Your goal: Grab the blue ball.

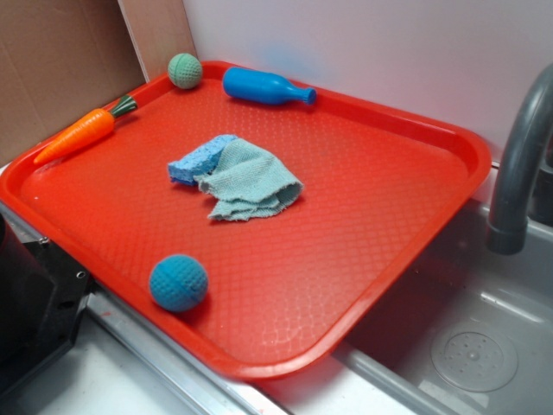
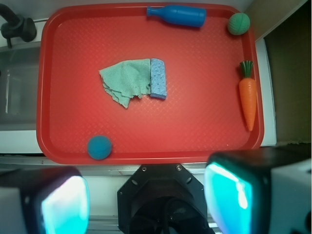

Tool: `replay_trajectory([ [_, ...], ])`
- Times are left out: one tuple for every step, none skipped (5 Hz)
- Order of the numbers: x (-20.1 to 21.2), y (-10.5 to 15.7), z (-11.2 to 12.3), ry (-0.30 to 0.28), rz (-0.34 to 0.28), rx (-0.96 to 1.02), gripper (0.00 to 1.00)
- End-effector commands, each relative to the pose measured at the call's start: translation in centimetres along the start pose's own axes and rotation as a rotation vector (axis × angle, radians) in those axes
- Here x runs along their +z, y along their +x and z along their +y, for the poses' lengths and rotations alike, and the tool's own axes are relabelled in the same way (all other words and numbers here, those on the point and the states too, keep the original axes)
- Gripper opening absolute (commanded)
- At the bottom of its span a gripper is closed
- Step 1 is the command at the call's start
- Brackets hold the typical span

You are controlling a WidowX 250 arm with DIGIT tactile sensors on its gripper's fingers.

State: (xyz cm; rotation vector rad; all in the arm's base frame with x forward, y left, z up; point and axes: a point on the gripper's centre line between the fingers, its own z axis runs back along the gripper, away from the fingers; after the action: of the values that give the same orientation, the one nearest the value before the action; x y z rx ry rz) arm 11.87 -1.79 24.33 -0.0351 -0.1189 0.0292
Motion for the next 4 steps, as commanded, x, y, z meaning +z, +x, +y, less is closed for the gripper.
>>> replay_trajectory([
  [0.0, 0.0, 0.0, 0.0, 0.0, 0.0, 1.0],
  [-4.9, -2.1, -3.4, 0.085, 0.16, 0.048, 1.0],
  [-10.1, -2.7, -6.1, 0.098, 0.13, 0.072, 1.0],
  [-14.7, -3.2, -8.0, 0.038, 0.134, 0.067, 1.0],
])
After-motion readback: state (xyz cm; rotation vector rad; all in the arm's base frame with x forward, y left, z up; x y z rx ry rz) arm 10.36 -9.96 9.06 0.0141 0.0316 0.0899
